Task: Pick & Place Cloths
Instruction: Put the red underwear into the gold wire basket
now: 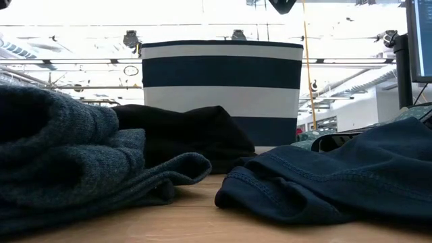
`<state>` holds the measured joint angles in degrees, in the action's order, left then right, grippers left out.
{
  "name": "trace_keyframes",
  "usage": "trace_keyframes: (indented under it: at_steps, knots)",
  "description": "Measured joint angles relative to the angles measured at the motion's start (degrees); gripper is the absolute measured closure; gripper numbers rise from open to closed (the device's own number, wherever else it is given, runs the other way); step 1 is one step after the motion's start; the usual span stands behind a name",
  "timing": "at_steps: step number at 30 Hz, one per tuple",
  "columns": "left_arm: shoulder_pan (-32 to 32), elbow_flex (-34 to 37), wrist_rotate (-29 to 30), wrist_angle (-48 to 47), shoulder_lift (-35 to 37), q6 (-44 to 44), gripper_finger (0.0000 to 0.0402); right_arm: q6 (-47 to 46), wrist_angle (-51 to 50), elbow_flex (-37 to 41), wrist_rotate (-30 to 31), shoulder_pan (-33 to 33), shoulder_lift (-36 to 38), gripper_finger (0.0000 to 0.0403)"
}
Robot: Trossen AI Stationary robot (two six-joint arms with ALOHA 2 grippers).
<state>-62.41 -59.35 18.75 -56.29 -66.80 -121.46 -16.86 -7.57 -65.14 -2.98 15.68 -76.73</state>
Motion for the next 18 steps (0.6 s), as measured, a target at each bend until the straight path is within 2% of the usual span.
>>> trace_keyframes:
  at_steps: [7,10,13,18]
  knots:
    - [0.6,0.0,17.6,5.8,4.5,16.8,0.0243,-0.4,0.0,0.0,0.0,0.0,0.0,0.0403]
    - [1.2,0.0,22.8,8.5,5.2,24.1,0.0254,-0.4,0.0,0.0,0.0,0.0,0.0,0.0403]
    - [2.3,0.0,25.2,9.4,5.4,28.4,0.0256,-0.4,-0.2,0.0,-0.1,-0.2,0.0,0.0403]
    - [4.3,0.0,25.3,9.4,5.3,32.2,0.0256,-0.4,-1.9,0.0,-0.1,-0.3,0.0,0.0403]
